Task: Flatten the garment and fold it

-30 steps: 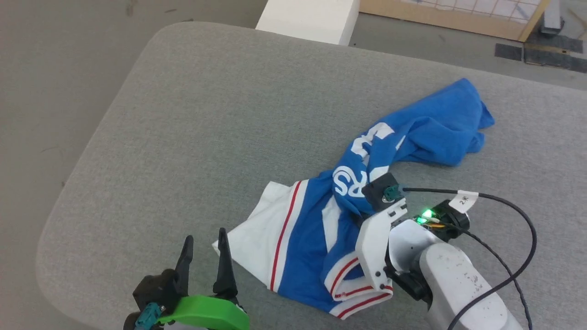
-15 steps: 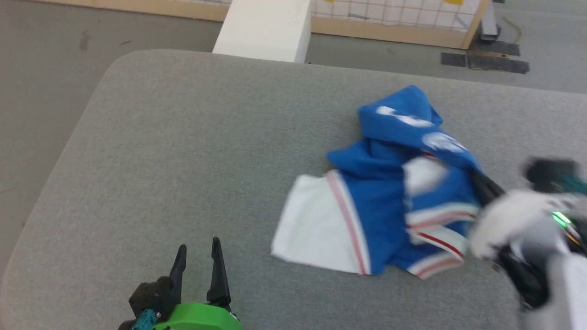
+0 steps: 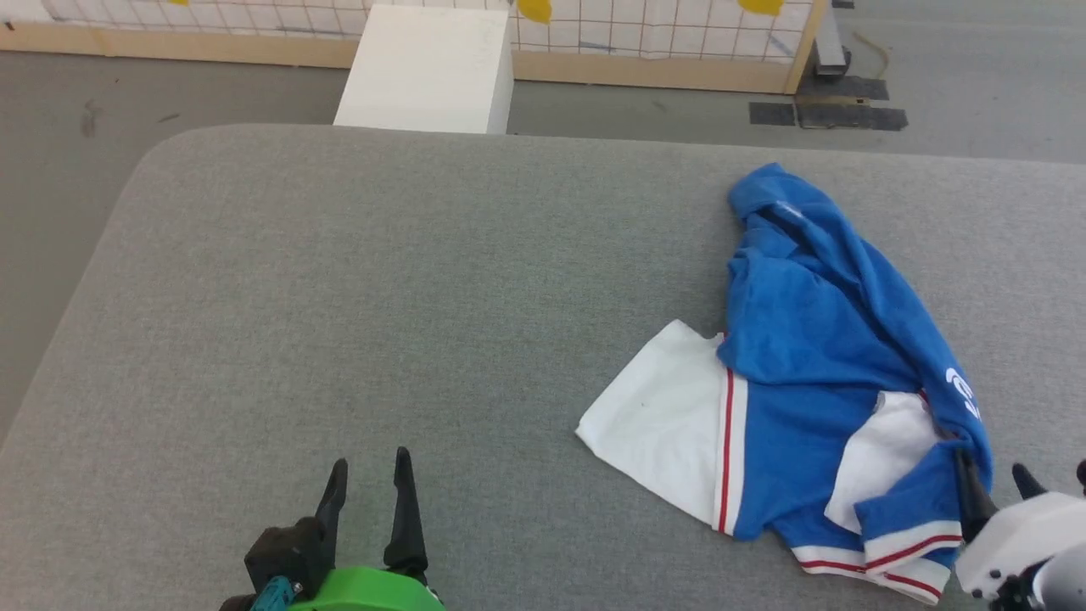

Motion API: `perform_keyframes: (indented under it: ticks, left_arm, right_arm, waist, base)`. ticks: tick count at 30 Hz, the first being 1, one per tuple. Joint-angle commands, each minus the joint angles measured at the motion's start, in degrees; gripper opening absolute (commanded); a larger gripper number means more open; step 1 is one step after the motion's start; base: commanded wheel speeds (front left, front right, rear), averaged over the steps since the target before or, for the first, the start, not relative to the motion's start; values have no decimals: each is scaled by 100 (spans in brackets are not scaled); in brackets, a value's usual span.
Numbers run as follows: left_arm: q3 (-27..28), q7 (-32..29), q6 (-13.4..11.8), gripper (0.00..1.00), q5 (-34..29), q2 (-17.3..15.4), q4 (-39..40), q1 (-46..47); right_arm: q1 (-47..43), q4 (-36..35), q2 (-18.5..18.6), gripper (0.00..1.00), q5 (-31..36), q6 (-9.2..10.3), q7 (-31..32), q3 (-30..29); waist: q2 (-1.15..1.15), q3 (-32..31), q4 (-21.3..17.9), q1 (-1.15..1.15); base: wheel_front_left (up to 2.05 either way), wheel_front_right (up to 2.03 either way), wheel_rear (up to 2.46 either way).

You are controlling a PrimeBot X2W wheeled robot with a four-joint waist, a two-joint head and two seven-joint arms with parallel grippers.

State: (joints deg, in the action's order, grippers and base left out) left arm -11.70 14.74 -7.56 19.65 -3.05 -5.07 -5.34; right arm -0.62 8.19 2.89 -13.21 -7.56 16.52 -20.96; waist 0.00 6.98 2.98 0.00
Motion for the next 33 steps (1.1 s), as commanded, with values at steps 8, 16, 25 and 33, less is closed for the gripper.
perform_keyframes:
  ticks: [8,16,25,33]
  left_arm:
    - [42,26,40,100,-66,-9,79,-43]
    - [53,26,132,100,-128,4,259,-69]
    - [65,26,101,100,-137,11,255,-38]
    - [-53,26,72,100,-27,15,208,100]
  right_arm:
    - [232,-1122,-1,100,-52,8,-1103,579]
    - [-874,-1119,-2,100,-618,8,-2169,1059]
    - [-854,-864,-2,100,-414,8,-1874,1356]
    - [-435,-1187,-2,100,330,8,-47,1499]
  waist:
    - [0,-41,-130,0]
    - [0,94,-147,0]
    - [0,171,-126,0]
    - [0,367,51,0]
  base:
    - [0,0,0]
    - [0,0,0]
    - [0,0,0]
    - [0,0,0]
